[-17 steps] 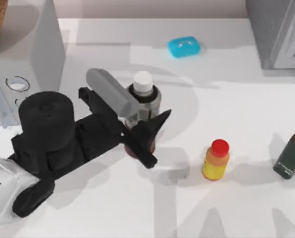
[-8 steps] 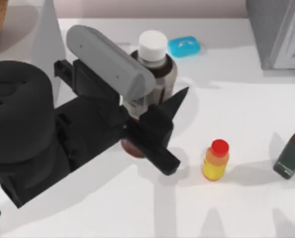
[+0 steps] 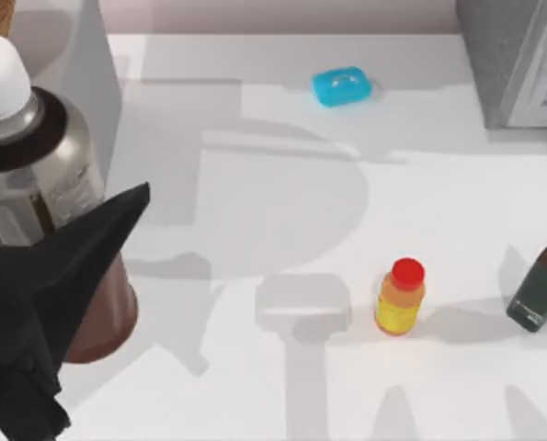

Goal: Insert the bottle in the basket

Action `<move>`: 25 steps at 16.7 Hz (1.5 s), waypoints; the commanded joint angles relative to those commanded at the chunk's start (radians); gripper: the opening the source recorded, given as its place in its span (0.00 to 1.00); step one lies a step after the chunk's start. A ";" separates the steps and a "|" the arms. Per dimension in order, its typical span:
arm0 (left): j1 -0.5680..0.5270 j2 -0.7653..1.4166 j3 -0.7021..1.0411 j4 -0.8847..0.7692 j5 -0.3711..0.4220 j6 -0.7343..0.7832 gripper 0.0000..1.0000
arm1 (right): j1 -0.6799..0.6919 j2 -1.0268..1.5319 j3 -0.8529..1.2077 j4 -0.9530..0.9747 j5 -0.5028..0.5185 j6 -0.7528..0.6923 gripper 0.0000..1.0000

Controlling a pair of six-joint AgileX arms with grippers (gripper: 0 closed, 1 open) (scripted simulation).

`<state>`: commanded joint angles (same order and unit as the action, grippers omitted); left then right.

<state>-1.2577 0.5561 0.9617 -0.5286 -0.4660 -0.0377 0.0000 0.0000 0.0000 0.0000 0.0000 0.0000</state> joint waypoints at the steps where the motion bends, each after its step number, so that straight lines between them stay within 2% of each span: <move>1: -0.035 -0.046 0.024 -0.073 -0.029 -0.013 0.00 | 0.000 0.000 0.000 0.000 0.000 0.000 1.00; 8: -0.284 -0.459 0.176 -0.687 -0.244 -0.074 0.00 | 0.000 0.000 0.000 0.000 0.000 0.000 1.00; 12: -0.356 -0.685 0.194 -0.919 -0.322 -0.078 0.00 | 0.000 0.000 0.000 0.000 0.000 0.000 1.00; 16: -0.373 -0.790 0.193 -1.017 -0.352 -0.078 0.00 | 0.000 0.000 0.000 0.000 0.000 0.000 1.00; 25: -0.338 -0.723 0.207 -0.999 -0.343 -0.072 0.00 | 0.000 0.000 0.000 0.000 0.000 0.000 1.00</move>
<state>-1.5957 -0.1666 1.1682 -1.5276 -0.8088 -0.1100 0.0000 0.0000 0.0000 0.0000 0.0000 0.0000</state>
